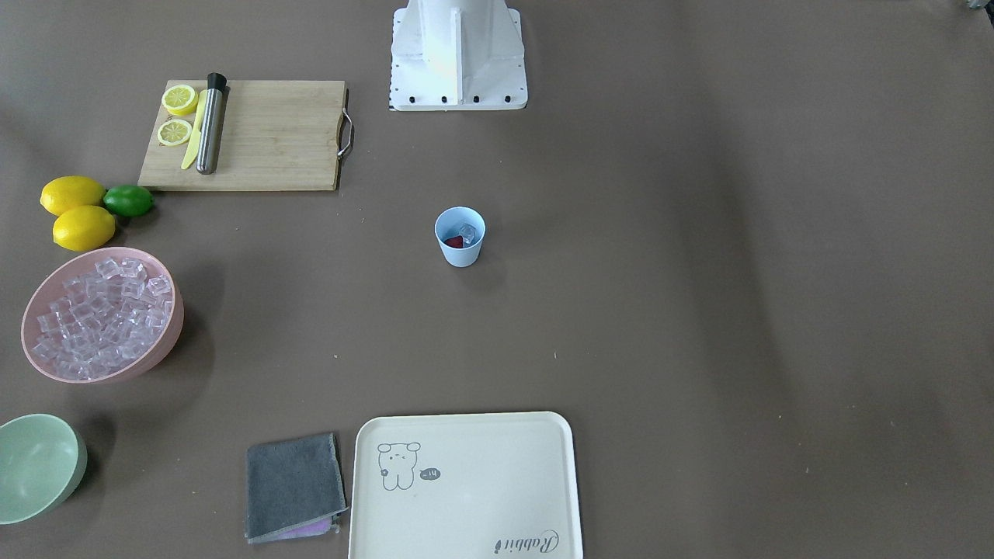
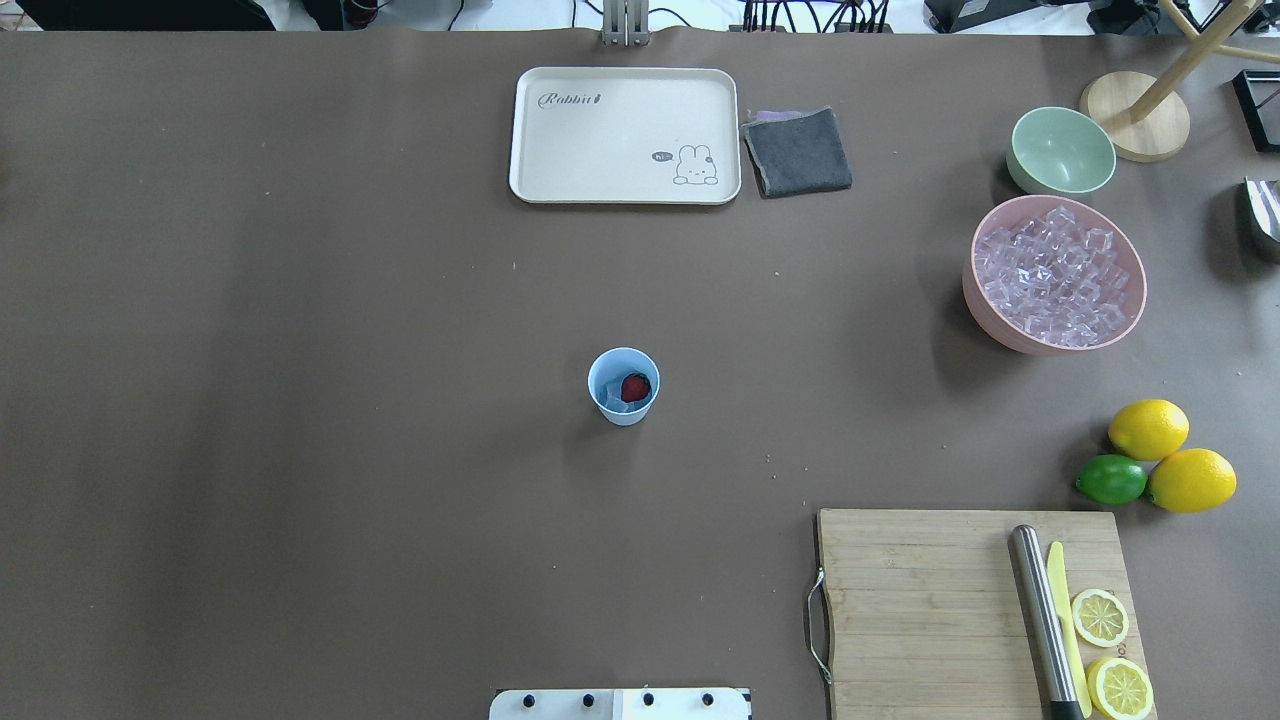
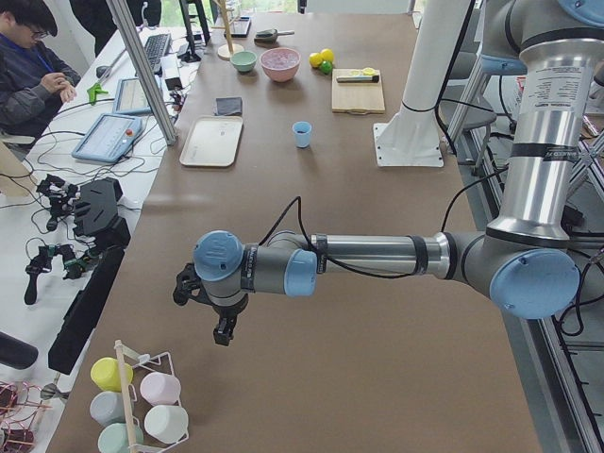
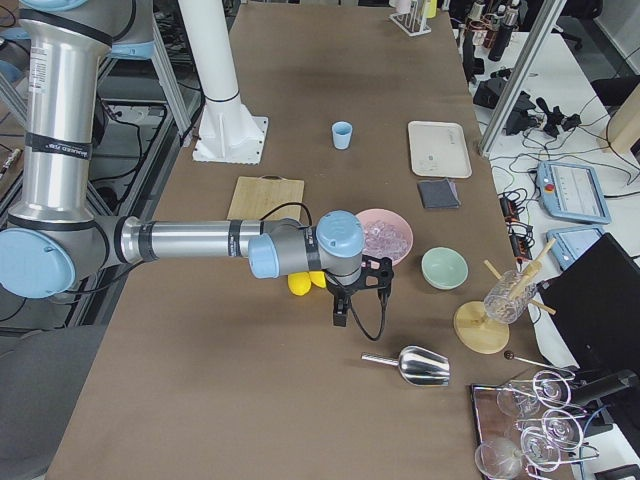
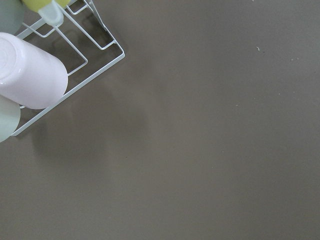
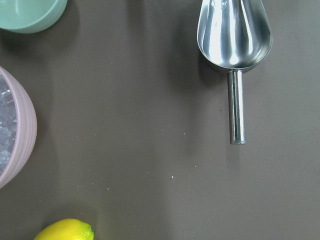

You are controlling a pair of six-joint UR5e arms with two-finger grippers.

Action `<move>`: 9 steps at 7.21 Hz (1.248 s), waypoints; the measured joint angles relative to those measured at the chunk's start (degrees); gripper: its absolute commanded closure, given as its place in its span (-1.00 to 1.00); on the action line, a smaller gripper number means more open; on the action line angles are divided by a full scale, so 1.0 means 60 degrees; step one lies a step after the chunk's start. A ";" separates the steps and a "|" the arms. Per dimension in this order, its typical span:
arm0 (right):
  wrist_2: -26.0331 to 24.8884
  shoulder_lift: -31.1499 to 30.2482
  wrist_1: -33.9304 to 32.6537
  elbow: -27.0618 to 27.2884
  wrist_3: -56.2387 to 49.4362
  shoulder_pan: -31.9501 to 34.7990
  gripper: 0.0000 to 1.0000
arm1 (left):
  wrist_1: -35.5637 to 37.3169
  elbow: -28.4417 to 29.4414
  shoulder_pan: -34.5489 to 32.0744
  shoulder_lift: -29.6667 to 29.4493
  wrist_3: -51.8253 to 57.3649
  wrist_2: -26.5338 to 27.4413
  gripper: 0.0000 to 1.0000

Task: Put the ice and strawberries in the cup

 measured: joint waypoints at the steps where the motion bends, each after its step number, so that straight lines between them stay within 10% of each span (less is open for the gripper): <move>1: -0.0017 0.0041 -0.0009 -0.0008 0.0000 0.0000 -1.00 | 0.0000 0.0014 -0.0004 0.0009 -0.0009 0.0001 -0.96; 9: -0.0112 0.0152 -0.0042 -0.0022 0.0001 0.0001 -0.99 | -0.0015 0.0044 0.0033 -0.0123 -0.0046 0.0135 -0.97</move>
